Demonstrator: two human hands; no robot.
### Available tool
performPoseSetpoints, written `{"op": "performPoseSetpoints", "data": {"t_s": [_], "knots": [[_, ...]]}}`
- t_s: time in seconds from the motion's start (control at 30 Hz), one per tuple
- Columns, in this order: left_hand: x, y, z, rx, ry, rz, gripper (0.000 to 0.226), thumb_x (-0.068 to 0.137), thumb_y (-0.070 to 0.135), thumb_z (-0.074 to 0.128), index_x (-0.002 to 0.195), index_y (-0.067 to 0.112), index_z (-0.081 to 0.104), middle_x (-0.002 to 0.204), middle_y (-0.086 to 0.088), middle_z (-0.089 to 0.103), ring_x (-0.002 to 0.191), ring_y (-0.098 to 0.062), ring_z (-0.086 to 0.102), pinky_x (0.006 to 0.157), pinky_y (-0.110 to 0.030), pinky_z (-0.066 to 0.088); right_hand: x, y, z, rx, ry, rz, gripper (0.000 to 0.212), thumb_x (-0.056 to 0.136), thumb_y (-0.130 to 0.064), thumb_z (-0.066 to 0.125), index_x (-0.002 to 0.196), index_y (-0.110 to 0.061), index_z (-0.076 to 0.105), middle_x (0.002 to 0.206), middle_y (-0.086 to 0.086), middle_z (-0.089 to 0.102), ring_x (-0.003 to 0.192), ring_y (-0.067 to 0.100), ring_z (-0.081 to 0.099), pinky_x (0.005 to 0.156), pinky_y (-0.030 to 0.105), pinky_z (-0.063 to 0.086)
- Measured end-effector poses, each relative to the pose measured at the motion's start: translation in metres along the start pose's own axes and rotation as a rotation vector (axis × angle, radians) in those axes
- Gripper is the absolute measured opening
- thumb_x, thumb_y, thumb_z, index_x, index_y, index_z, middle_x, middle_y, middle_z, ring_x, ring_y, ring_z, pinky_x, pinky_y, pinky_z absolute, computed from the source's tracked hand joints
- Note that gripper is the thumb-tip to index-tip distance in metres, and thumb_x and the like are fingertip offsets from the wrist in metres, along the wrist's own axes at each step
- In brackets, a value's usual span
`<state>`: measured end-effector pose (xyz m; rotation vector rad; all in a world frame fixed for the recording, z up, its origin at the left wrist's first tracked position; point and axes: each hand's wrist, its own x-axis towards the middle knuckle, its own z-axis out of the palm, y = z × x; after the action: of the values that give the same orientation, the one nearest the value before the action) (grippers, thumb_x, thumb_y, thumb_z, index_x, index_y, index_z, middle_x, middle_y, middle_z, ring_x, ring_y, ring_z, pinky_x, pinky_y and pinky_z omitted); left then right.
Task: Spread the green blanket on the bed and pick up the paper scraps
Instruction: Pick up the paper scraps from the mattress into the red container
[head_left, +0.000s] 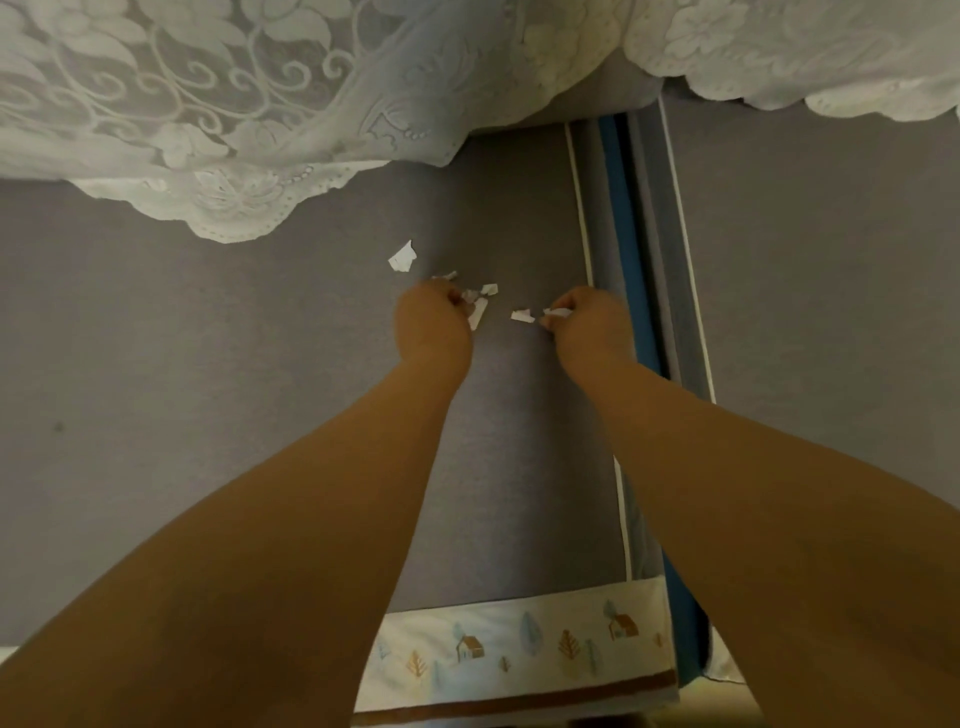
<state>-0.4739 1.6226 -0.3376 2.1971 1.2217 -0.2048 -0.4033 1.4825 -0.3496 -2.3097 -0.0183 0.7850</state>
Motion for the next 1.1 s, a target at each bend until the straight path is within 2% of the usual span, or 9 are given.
{"op": "performPoseSetpoints", "data": {"t_s": [0.1,0.17,0.27,0.47,0.67,0.73,0.87,0.97,1.1], "knots": [[0.003,-0.016,-0.007,-0.063,0.020,-0.048,0.022,0.093,0.004,0.050,0.099,0.003,0.071,0.087,-0.007,0.066,0.068,-0.016,0.059,0.057,-0.015,0.040,0.000,-0.002,0.002,0.032,-0.015,0.020,0.019,0.092,-0.016,0.060,0.102,-0.001,0.069,0.104,0.014,0.069,0.093,0.023,0.063,0.072,0.027,0.049],[0.002,-0.024,-0.012,-0.025,0.023,-0.062,0.021,0.093,0.004,0.050,0.095,0.002,0.071,0.079,-0.008,0.062,0.065,-0.014,0.051,0.053,-0.021,0.035,-0.006,-0.004,0.004,0.122,-0.013,0.023,0.020,0.091,-0.018,0.063,0.100,-0.002,0.070,0.098,0.011,0.069,0.084,0.018,0.060,0.062,0.022,0.047],[0.003,-0.029,-0.021,0.033,-0.006,-0.085,0.020,0.091,0.003,0.051,0.092,0.002,0.072,0.068,-0.006,0.056,0.064,-0.017,0.052,0.053,-0.023,0.034,-0.011,-0.010,0.013,0.184,-0.009,-0.011,0.016,0.086,-0.019,0.069,0.087,-0.003,0.071,0.087,0.009,0.069,0.078,0.016,0.062,0.068,0.028,0.052],[0.009,-0.033,-0.014,0.208,-0.109,-0.077,0.020,0.096,0.011,0.051,0.105,0.000,0.065,0.109,-0.017,0.066,0.101,-0.028,0.064,0.083,-0.031,0.049,0.002,-0.020,0.034,0.046,-0.026,-0.127,0.016,0.083,-0.019,0.071,0.088,-0.004,0.069,0.100,0.011,0.065,0.088,0.020,0.063,0.083,0.032,0.054],[0.008,-0.036,0.001,0.179,-0.082,-0.057,0.037,0.087,0.024,0.065,0.119,0.007,0.056,0.114,-0.013,0.063,0.103,-0.026,0.062,0.075,-0.028,0.041,0.006,-0.025,0.050,-0.057,-0.035,-0.192,0.020,0.084,-0.018,0.067,0.099,-0.005,0.064,0.082,-0.015,0.047,0.077,0.005,0.054,0.072,0.017,0.045],[0.007,-0.037,0.002,0.145,-0.031,-0.021,0.051,0.083,0.025,0.070,0.126,0.010,0.049,0.115,-0.013,0.060,0.104,-0.027,0.060,0.076,-0.028,0.042,0.006,-0.026,0.055,0.006,-0.028,-0.170,0.020,0.084,-0.017,0.068,0.099,-0.004,0.064,0.083,-0.016,0.045,0.078,0.005,0.054,0.075,0.017,0.045],[0.006,-0.041,0.003,0.077,-0.056,0.047,0.048,0.083,0.022,0.069,0.125,0.014,0.049,0.111,-0.012,0.059,0.095,-0.023,0.059,0.071,-0.026,0.040,0.004,-0.024,0.060,0.094,-0.051,-0.165,0.017,0.082,-0.014,0.070,0.095,-0.006,0.064,0.085,-0.020,0.044,0.077,0.000,0.053,0.063,0.007,0.036],[0.008,-0.042,0.005,0.072,-0.079,0.075,0.045,0.083,0.024,0.071,0.122,0.015,0.051,0.114,-0.011,0.058,0.091,-0.020,0.057,0.070,-0.027,0.041,0.004,-0.027,0.062,0.138,-0.050,-0.163,0.025,0.083,-0.013,0.067,0.107,-0.008,0.062,0.090,-0.025,0.045,0.076,-0.005,0.053,0.059,0.007,0.035],[0.014,-0.037,0.008,0.129,-0.109,0.101,0.044,0.082,0.027,0.072,0.120,0.016,0.053,0.118,-0.010,0.055,0.096,-0.021,0.058,0.073,-0.028,0.042,0.011,-0.038,0.064,0.002,-0.061,-0.195,0.025,0.087,-0.017,0.060,0.112,-0.011,0.060,0.095,-0.018,0.048,0.071,-0.002,0.051,0.056,0.013,0.038]]}}
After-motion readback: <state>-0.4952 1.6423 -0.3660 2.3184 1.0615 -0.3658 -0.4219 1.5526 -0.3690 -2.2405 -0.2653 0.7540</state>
